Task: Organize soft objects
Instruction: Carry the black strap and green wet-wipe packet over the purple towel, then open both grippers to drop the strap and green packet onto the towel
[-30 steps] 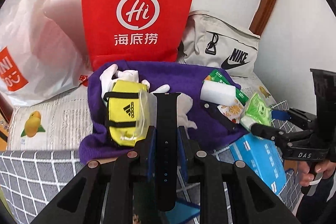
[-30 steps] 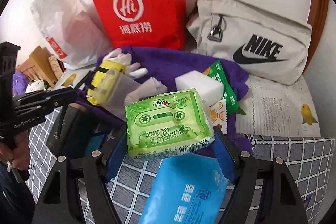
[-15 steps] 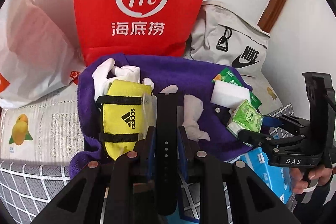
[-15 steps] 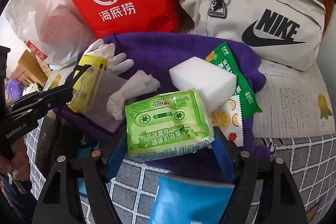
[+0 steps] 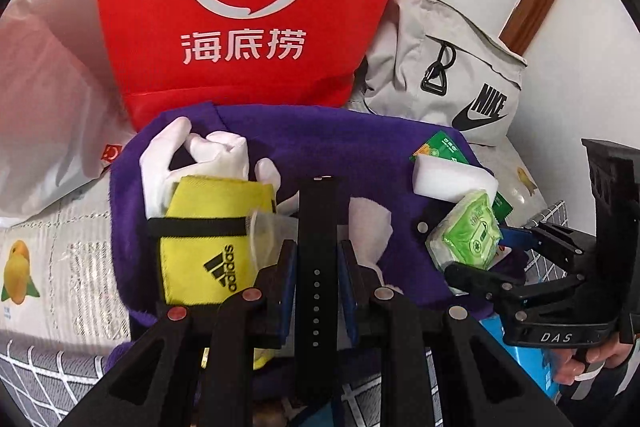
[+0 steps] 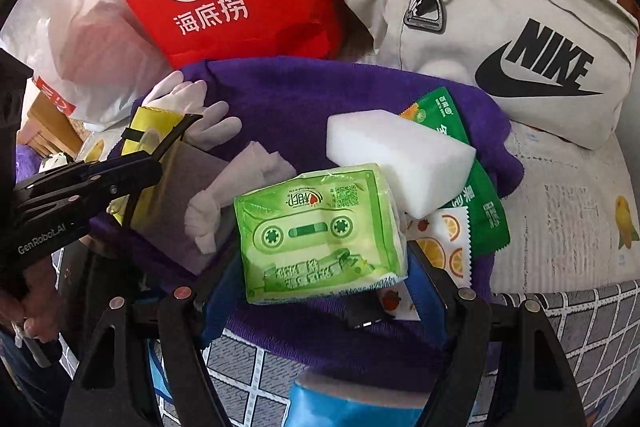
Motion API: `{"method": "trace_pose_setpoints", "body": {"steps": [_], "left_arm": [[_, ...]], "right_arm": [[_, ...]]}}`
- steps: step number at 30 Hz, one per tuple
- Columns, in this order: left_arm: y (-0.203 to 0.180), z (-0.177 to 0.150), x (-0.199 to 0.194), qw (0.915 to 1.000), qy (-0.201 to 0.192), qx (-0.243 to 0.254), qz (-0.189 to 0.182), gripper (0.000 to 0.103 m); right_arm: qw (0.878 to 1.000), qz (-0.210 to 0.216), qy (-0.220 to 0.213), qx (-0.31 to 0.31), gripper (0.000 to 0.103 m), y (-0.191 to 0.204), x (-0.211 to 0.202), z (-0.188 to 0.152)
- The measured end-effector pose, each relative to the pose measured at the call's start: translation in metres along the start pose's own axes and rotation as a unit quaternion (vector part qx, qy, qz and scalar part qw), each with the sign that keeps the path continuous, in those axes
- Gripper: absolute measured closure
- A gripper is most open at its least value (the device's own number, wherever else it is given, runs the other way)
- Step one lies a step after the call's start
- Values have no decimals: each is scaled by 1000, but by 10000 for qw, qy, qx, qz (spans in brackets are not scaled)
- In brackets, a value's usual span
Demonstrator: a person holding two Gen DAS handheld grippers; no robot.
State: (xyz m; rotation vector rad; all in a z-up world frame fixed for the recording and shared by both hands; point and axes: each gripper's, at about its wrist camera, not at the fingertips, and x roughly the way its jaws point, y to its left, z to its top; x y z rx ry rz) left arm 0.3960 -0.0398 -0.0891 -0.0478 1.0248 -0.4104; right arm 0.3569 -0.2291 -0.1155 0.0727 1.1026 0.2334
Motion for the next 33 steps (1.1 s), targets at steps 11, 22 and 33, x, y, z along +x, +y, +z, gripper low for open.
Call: {"method": "trace_pose_setpoints", "body": {"steps": [11,22,33], "left_arm": [[3,8,18,9999,134,-72,29,83],[3,9,13,9994,176,-274,-116,57],[-6,-3,-25,9990,47,-230,392,37]], "right_arm": [[9994,188,264,77,24,-6,13,6],[9993,213,257,147,15,-6,1,-2],[9997,89,-74,235,15,-4,-39,-15]]}}
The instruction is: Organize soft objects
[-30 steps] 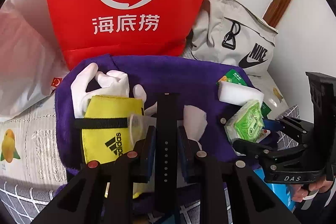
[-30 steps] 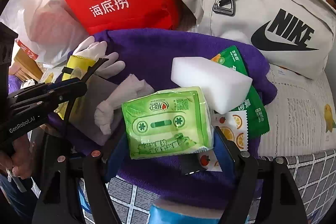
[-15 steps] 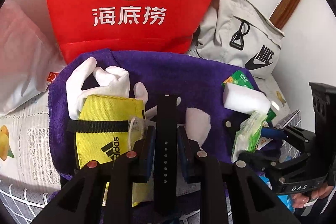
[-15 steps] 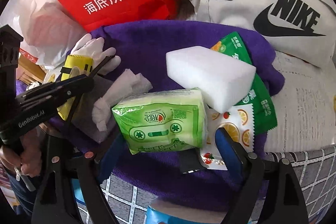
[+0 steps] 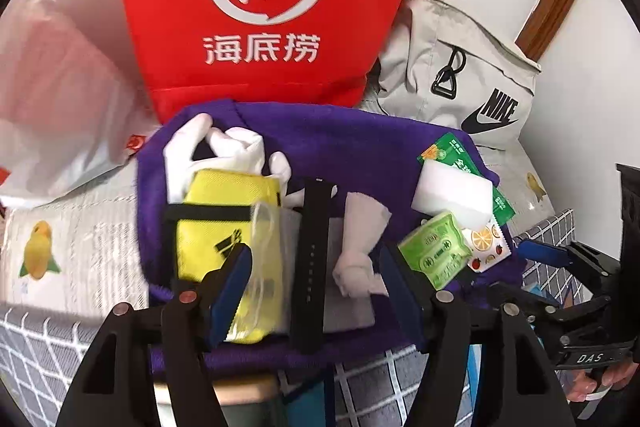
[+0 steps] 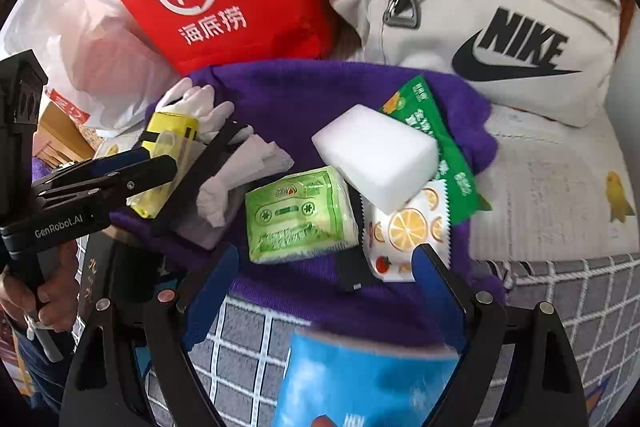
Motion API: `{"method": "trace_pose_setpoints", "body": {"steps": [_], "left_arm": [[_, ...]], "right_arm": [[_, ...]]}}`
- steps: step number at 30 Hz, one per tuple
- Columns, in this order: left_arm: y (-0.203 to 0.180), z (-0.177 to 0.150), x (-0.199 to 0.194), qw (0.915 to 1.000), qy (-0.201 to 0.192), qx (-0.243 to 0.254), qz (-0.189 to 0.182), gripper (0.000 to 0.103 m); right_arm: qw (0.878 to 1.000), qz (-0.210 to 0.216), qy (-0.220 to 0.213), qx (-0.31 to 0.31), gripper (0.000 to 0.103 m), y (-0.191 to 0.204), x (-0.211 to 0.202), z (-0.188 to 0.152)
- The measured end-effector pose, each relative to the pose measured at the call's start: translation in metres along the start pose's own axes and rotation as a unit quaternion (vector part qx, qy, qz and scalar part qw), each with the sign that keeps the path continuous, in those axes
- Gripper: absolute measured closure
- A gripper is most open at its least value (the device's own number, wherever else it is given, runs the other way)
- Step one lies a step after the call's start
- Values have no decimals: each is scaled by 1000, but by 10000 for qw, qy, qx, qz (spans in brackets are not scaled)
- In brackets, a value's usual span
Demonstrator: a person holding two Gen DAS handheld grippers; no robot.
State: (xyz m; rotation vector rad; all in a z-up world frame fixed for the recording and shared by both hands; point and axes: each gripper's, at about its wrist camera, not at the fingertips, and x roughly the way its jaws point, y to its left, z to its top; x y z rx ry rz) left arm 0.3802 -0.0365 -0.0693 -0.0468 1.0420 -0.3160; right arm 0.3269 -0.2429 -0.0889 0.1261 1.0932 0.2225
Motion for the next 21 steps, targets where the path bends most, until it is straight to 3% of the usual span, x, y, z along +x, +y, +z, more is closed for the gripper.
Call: {"method": "trace_pose_setpoints", "body": {"steps": [5,21], "left_arm": [[-6,-18,-31,9993,-203,26,304,27],[-47,-111,-151,9933,-806,77,830,16]], "right_arm": [[9996,-110,-272,-58,15,8,-33,-16],[9931,36,-1149,-230,15,34,-144,-105]]}}
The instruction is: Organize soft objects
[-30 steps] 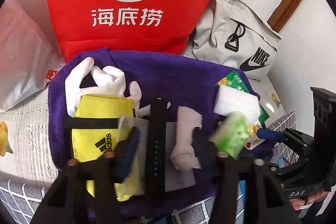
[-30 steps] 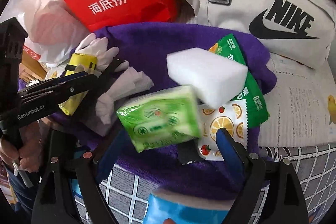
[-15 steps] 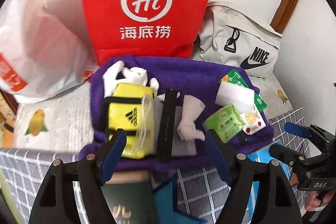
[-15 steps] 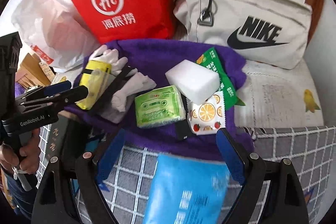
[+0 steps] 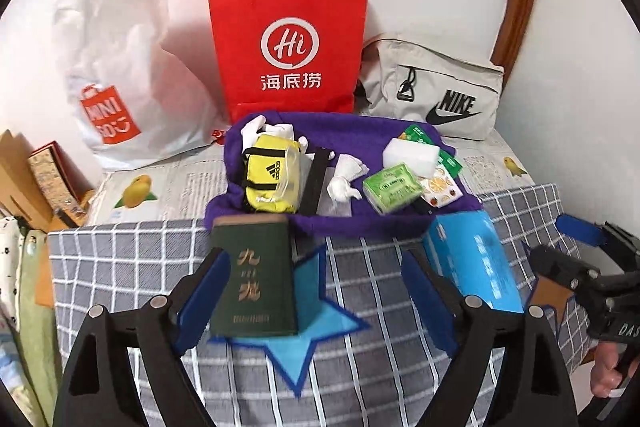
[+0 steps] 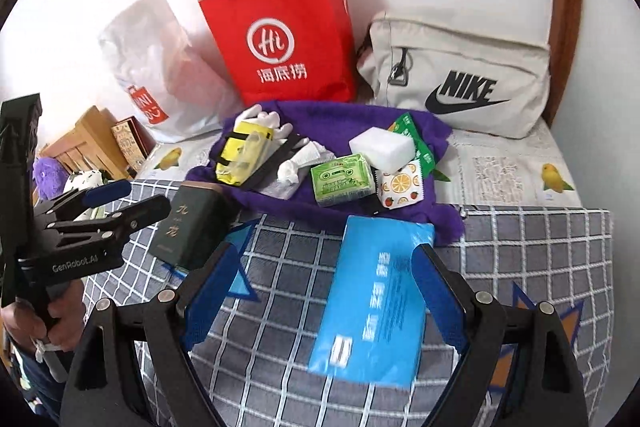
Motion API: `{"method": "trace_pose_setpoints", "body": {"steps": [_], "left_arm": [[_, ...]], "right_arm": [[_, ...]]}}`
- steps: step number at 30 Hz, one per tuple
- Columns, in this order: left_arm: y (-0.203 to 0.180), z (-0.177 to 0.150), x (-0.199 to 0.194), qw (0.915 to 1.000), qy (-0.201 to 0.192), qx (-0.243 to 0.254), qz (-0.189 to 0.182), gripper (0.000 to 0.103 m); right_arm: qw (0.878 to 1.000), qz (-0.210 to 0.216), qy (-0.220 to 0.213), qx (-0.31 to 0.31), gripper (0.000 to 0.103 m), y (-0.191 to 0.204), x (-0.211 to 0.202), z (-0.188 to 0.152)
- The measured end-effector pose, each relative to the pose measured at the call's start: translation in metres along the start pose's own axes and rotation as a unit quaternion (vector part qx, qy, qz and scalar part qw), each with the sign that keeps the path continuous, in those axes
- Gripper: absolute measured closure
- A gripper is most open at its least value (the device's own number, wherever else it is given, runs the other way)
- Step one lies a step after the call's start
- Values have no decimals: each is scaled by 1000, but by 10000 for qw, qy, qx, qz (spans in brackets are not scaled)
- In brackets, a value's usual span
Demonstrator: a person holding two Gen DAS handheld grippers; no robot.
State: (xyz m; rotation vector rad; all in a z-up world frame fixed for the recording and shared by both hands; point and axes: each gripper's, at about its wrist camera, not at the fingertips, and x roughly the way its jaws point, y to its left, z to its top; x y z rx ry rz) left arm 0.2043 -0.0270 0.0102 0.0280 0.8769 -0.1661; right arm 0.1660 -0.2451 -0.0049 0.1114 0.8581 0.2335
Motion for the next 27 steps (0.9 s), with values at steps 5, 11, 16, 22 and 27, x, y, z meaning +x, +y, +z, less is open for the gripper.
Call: {"method": "trace_pose_setpoints", "body": {"steps": [5,11,16,22,27], "left_arm": [[-3,-22,-33,9998,-138,-174,13,15],[-5,-40,-58,9987,-304,-324,235,11],[-12,-48,-73,9983,-492,-259,187,3],[-19,-50,-84,9978,-584,-226,202,0],[-20,-51,-85,9981,-506,-263,238,0]], "right_arm": [[9999,-89,-139,11,15,4,-25,-14],[9997,-84,-230,28,15,6,-46,-28],[9995,-166,-279,-45,15,11,-55,-38],[9992,-184,-364,-49,15,11,-67,-43],[9988,-231,-420,-17,15,10,-74,-44]]}}
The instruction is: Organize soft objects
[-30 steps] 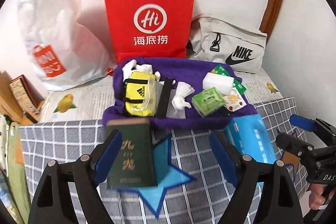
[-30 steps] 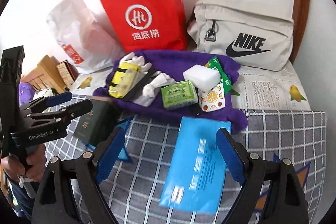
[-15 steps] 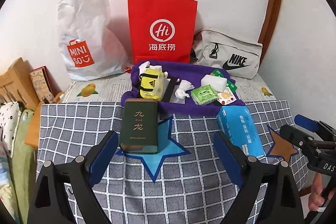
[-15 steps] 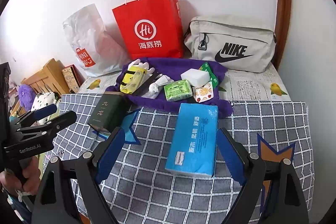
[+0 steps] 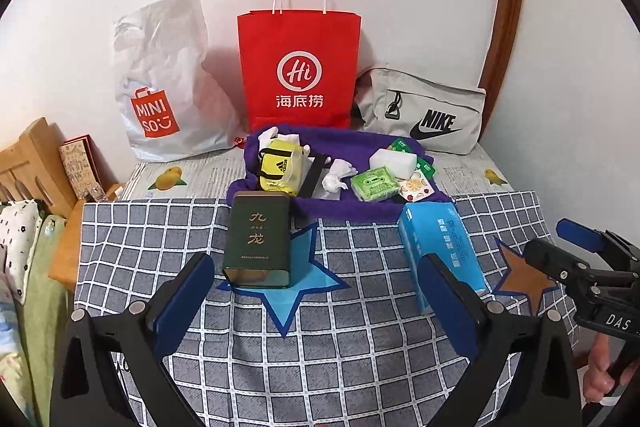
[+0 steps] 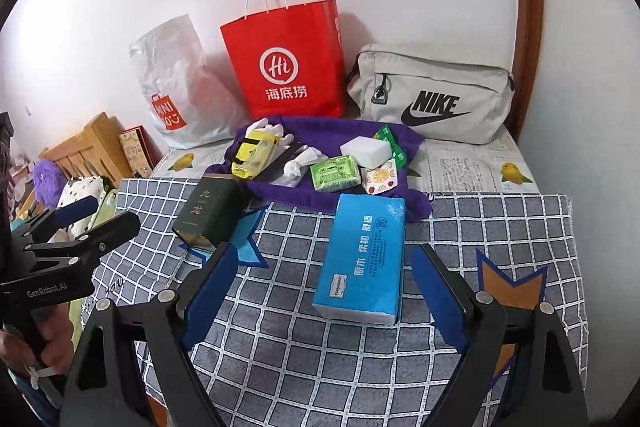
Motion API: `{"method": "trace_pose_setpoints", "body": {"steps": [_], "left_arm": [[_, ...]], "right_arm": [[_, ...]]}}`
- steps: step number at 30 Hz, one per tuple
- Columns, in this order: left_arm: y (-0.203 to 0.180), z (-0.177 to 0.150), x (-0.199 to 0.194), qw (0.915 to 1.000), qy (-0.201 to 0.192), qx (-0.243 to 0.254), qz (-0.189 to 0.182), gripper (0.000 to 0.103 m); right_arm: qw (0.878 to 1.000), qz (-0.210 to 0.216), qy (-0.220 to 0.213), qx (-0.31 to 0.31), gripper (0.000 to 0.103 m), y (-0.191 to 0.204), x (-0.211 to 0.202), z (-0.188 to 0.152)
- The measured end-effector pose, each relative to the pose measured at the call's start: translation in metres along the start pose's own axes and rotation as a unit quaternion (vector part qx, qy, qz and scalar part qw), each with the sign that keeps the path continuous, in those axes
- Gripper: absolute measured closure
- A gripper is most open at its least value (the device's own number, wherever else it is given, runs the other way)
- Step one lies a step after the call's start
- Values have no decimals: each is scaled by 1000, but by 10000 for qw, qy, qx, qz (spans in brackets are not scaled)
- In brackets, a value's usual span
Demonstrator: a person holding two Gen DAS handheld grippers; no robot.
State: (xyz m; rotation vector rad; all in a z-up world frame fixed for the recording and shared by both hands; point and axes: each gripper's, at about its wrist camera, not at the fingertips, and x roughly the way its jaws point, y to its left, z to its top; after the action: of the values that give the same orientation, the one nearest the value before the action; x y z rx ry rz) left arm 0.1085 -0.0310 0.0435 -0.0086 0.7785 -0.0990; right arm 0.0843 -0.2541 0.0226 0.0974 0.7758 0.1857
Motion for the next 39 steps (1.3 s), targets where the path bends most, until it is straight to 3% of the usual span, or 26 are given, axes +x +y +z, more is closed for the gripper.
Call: {"method": "trace_pose_setpoints", "body": {"steps": [39], "left_arm": [[5,3,-9,10000,-31,-37,81,0]], "right_arm": [[9999,-101,78,42,15,2,-3,-2]]}}
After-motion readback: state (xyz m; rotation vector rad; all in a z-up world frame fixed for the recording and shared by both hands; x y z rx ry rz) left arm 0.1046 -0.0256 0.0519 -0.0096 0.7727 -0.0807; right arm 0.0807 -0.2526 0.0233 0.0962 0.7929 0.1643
